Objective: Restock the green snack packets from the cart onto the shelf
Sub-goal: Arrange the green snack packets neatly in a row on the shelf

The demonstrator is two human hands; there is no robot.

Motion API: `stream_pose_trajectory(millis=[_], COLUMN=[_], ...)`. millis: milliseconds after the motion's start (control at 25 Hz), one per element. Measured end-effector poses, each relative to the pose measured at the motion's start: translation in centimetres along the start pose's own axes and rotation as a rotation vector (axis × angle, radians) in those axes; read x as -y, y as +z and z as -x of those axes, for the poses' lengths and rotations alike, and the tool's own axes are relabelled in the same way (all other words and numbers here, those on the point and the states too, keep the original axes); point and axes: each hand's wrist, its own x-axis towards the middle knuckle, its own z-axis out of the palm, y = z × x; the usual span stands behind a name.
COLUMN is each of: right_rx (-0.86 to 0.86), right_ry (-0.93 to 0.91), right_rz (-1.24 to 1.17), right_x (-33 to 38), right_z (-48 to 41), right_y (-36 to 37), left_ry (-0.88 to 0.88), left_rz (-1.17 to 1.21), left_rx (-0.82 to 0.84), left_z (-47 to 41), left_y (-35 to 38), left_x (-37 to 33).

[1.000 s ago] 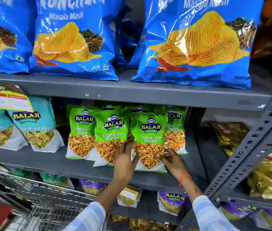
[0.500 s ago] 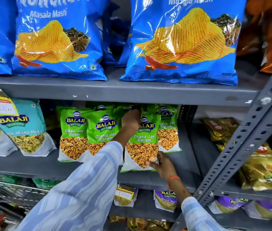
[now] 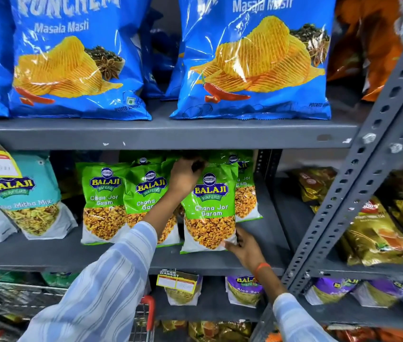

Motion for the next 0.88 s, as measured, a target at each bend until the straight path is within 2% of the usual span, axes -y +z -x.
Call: stream_pose_trajectory(millis=[120,280,360,600,680,760,800,880], right_rx=[0.087,0.049,0.037,0.047,0.022,0.004,0.0,-0.004], right_ry=[0.009,-0.066,-0.075,-0.054,-0.046,-0.037,-0.033,-0.015], right_rz=[-0.044,-0.043,-0.035,0.02,-0.014,-0.052,-0.062,-0.077], right_x=[1.2,0.8,0.5,0.6,0.5,0.3,0.1,-0.1], right_z=[-0.1,0.5,0.8,1.1,1.2,1.2,1.0,0.7], right_y=[-0.1,0.3,0.3,-0.5,-0.4,-0.4,-0.5,-1.0], left_ry=[0.077,0.141,0.163,0.145,0.091,-0.042,-0.082,-0.168], left_rz=[-0.016,-0.013,-0.023,0.05,0.001,-0.008,0.008,0.006], left_rx=[0.1,0.28,0.314,0.136,-0.075,-0.258,-0.255,-0.075], left_z=[0.6,1.2,1.8,3.7,4.3,6.4,8.1,11.2], left_y=[-1.0,-1.6,-1.1,-0.1,-0.4,-0.3,0.2,2.1], left_x=[-1.1,-3.7,-4.9,-5.4,-4.4,-1.9,-0.2,2.9])
